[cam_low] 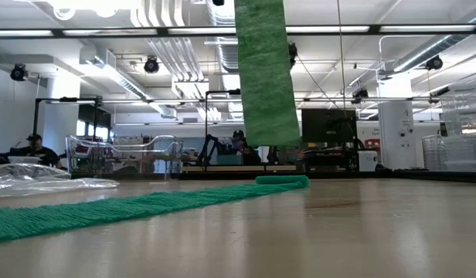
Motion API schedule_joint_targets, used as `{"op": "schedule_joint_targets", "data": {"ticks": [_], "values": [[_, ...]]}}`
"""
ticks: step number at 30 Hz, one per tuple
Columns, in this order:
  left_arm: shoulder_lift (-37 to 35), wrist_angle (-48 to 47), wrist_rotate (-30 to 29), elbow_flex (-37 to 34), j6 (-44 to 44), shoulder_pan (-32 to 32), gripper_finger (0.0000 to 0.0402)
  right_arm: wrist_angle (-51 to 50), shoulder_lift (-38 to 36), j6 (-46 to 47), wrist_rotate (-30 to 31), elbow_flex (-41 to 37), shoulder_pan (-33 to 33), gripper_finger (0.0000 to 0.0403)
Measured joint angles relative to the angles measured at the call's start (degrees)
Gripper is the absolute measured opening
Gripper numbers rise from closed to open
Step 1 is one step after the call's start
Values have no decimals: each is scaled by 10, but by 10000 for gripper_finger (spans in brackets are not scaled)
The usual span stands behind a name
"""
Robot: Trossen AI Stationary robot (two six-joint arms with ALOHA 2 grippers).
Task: Roll bandage
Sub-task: Roll the green bandage
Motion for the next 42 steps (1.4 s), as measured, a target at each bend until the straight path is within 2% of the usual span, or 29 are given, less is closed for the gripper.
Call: {"op": "schedule_joint_targets", "data": {"ticks": [6, 12, 16, 23, 26, 31, 36, 42], "values": [[0, 5, -2, 0, 30, 0, 201, 0, 0, 7, -2, 0, 0, 42], [0, 8, -3, 0, 51, 0, 98, 8, 0, 38, -4, 0, 0, 46], [0, 14, -3, 0, 56, 0, 37, 13, 0, 81, -4, 0, 0, 73], [0, 12, -2, 0, 119, 0, 35, 13, -1, 210, -8, 2, 0, 168], [0, 1, -2, 0, 179, 0, 35, 15, -7, 276, -31, 9, 0, 211], [0, -8, 17, 0, 270, -2, 35, 16, -10, 353, -34, 16, 0, 268], [-1, -9, 34, 0, 314, -4, 35, 11, -9, 370, -34, 11, 0, 287], [-10, -30, 52, 0, 355, -3, 35, 15, -11, 372, -38, -6, 0, 267]]}}
